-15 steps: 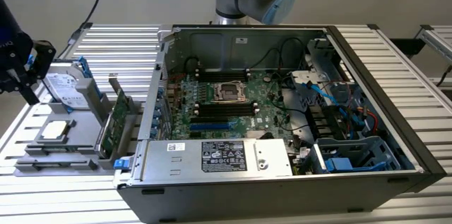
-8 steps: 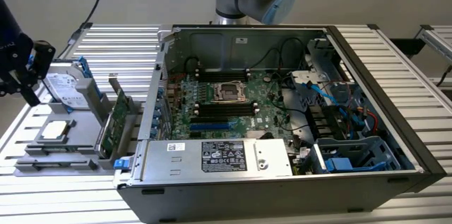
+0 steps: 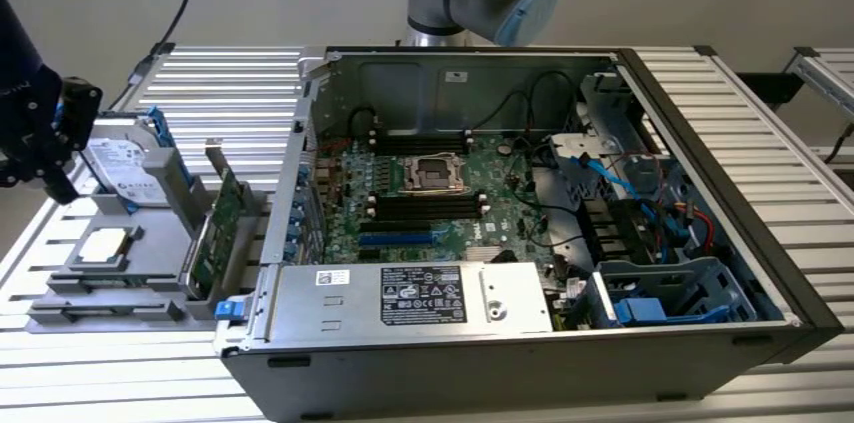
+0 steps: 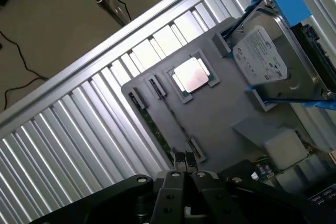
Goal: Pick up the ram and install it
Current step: 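Pick up the ram and move it above insertion slot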
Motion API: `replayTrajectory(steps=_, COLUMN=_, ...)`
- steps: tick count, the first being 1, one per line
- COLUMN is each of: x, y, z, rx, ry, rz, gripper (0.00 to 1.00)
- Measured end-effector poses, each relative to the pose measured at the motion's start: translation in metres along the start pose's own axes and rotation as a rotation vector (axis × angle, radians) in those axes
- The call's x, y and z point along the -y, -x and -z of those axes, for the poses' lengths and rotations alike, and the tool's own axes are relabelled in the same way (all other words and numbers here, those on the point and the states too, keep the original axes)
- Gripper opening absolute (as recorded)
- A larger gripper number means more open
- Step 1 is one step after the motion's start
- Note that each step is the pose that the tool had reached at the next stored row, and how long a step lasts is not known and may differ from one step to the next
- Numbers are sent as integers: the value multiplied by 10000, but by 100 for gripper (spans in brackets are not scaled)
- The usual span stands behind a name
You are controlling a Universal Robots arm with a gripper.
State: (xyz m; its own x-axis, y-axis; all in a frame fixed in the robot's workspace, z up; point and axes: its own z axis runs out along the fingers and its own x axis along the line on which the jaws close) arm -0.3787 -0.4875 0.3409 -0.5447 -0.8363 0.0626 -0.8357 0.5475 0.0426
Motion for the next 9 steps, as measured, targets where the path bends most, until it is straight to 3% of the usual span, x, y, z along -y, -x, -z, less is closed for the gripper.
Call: replayTrajectory(steps=9, x=1, y=2, z=-29, rx=-88, ry=-113, rz=1635, gripper=11)
